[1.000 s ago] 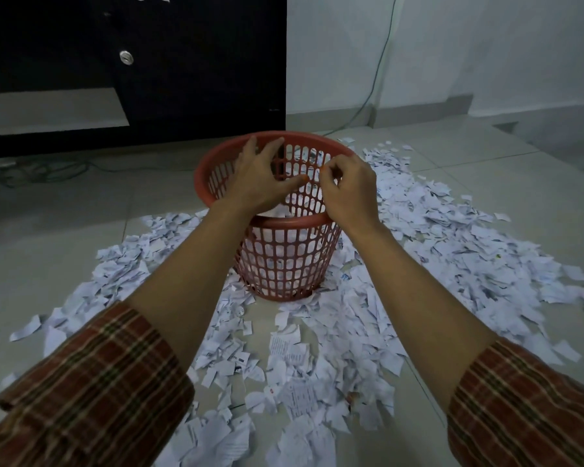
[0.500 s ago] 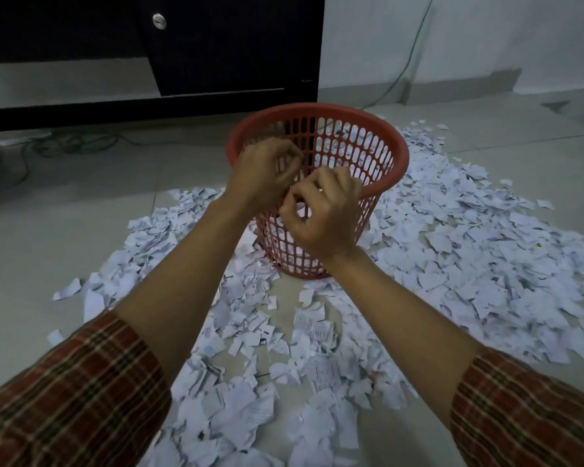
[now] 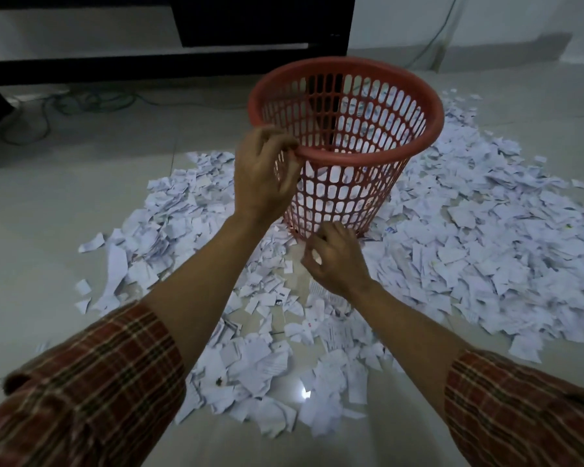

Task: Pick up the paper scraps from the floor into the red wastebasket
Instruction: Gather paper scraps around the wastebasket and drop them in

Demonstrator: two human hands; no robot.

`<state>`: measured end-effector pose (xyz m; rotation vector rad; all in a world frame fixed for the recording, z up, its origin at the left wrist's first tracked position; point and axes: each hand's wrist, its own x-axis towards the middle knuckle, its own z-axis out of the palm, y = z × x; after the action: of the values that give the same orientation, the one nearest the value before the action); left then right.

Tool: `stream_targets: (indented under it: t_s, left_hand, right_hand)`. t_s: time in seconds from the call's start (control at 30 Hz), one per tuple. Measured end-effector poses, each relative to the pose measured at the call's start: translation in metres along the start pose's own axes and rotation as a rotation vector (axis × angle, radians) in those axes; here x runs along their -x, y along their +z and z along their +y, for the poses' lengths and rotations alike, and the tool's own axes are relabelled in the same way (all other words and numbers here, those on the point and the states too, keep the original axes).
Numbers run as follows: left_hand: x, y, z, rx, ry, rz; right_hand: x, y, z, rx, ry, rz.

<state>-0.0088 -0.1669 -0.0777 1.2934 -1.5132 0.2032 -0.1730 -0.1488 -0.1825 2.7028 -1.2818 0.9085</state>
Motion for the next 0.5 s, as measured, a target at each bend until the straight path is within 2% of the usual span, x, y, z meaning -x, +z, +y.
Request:
stream_targets:
  t_s: [0.07, 0.13, 0.27, 0.37, 0.5]
  left_hand:
    - [0.01, -0.003, -0.003, -0.011, -0.012, 0.012]
    - [0.016, -0.003, -0.006, -0.018, -0.019, -0.062]
    - [0.019, -0.002, -0.008, -0.033, -0.032, -0.081]
    - [0.019, 0.002, -0.008, -0.025, -0.022, -0.076]
    - [0.024, 0.003, -0.006, -0.015, -0.025, -0.061]
  right_hand:
    - [0.026, 0.009, 0.011, 0.077, 0.099, -0.12]
    - [0.047, 0.015, 0.018, 0.129, 0.175, -0.223]
    - [0.073, 0.019, 0.026, 0.221, 0.292, -0.296]
    - [0.087, 0.019, 0.024, 0.261, 0.484, -0.338]
    - [0.105, 0.02, 0.024, 0.252, 0.752, -0.495]
